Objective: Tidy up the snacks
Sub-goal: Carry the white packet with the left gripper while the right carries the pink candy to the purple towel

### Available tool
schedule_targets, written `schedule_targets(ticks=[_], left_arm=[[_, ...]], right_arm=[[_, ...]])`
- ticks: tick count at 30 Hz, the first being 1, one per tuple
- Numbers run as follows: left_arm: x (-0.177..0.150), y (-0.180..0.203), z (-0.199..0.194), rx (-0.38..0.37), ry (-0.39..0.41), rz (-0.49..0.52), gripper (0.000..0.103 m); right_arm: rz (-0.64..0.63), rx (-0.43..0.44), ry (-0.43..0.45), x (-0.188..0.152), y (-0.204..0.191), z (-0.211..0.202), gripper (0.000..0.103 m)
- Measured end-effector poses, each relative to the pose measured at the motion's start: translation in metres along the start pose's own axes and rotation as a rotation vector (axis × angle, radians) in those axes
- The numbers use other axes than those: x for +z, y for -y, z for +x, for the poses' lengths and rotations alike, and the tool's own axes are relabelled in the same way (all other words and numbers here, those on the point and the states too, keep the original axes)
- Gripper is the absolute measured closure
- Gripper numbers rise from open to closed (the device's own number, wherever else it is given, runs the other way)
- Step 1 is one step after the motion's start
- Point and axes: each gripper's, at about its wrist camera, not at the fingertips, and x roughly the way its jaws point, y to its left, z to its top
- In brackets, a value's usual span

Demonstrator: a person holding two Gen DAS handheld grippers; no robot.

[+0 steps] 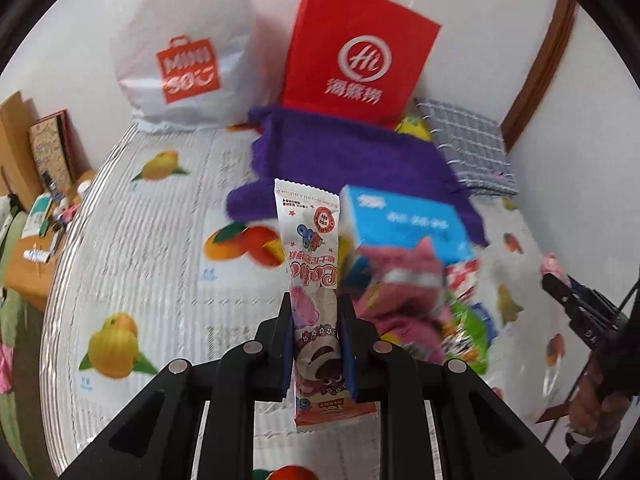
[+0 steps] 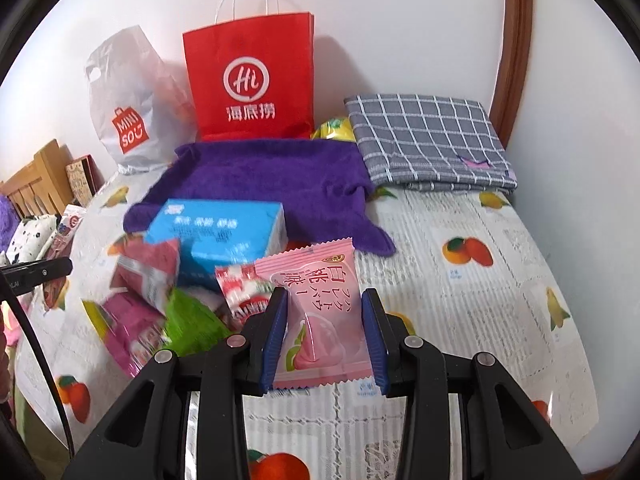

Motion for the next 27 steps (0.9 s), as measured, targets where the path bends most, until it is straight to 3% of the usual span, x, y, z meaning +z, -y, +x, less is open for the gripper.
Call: schedule_targets(ticks=[12, 27], left_arm=[[0.056, 0.036, 0.008, -0.056, 0.03, 0.084, 0.084], [0.114, 0.046, 0.031, -0.078, 0.033, 0.079, 0.084]], right_arm=[[0.043, 0.004, 0.024, 0.052, -0.009, 0.01, 0.066], [0.044, 0.029, 0.039, 0.12, -0.025, 0.044, 0.066]])
